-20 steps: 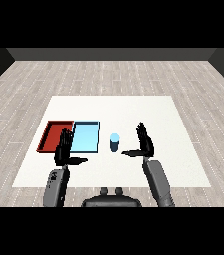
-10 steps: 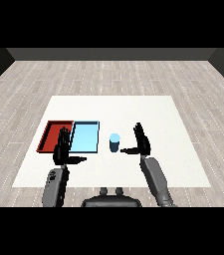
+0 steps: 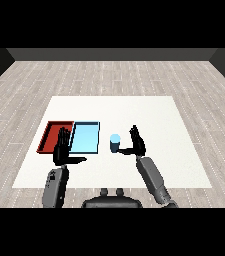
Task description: Pick the blue can and put it in the blue box
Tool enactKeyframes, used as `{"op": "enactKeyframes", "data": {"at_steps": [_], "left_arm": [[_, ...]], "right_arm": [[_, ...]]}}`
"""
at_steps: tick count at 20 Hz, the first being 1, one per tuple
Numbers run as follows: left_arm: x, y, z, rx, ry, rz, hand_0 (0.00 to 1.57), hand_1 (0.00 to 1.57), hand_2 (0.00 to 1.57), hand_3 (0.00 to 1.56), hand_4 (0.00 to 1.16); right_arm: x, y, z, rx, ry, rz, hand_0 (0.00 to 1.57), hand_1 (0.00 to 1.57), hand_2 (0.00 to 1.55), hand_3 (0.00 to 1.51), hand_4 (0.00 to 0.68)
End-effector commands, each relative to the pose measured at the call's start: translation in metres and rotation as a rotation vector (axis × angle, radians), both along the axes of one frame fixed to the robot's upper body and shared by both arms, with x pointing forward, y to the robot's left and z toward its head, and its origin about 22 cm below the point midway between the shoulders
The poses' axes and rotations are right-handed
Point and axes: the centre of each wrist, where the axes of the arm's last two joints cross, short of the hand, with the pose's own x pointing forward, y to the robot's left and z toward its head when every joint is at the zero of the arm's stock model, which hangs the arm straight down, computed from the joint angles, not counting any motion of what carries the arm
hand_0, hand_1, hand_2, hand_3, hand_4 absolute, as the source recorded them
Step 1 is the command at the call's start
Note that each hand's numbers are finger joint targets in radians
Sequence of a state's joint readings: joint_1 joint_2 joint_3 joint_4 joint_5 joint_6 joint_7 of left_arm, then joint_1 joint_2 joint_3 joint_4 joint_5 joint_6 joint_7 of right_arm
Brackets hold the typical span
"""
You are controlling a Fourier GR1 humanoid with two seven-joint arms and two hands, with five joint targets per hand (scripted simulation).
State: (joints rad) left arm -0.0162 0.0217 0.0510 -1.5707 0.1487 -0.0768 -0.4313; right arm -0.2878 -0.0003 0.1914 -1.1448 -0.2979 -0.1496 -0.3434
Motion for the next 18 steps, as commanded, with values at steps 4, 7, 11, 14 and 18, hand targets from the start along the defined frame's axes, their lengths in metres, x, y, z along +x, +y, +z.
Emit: {"op": "enactKeyframes", "data": {"at_steps": [4,7,11,14,18], "left_arm": [[-0.023,0.008,-0.006,-0.003,0.008,0.024,0.00,0.00,0.00,0.00,0.00],[-0.004,0.002,-0.014,0.006,-0.016,0.018,0.00,0.00,0.00,0.00,0.00],[0.005,0.011,-0.016,-0.006,-0.004,0.003,0.00,0.00,0.00,0.00,0.00],[0.006,0.001,0.021,-0.004,-0.013,0.011,0.00,0.00,0.00,0.00,0.00],[-0.008,-0.003,0.002,0.005,-0.013,0.032,0.00,0.00,0.00,0.00,0.00]], "right_arm": [[0.012,-0.003,-0.011,0.020,0.037,0.003,0.00,0.00,0.00,0.00,0.000],[-0.010,0.016,-0.022,0.021,0.044,0.018,0.00,0.00,0.00,0.00,0.000],[-0.006,0.030,-0.034,0.017,0.023,0.015,0.00,0.00,0.00,0.00,0.000],[-0.004,0.024,-0.028,0.039,0.040,0.027,0.00,0.00,0.00,0.00,0.000],[0.013,0.028,-0.039,0.041,0.058,0.045,0.00,0.00,0.00,0.00,0.000]]}}
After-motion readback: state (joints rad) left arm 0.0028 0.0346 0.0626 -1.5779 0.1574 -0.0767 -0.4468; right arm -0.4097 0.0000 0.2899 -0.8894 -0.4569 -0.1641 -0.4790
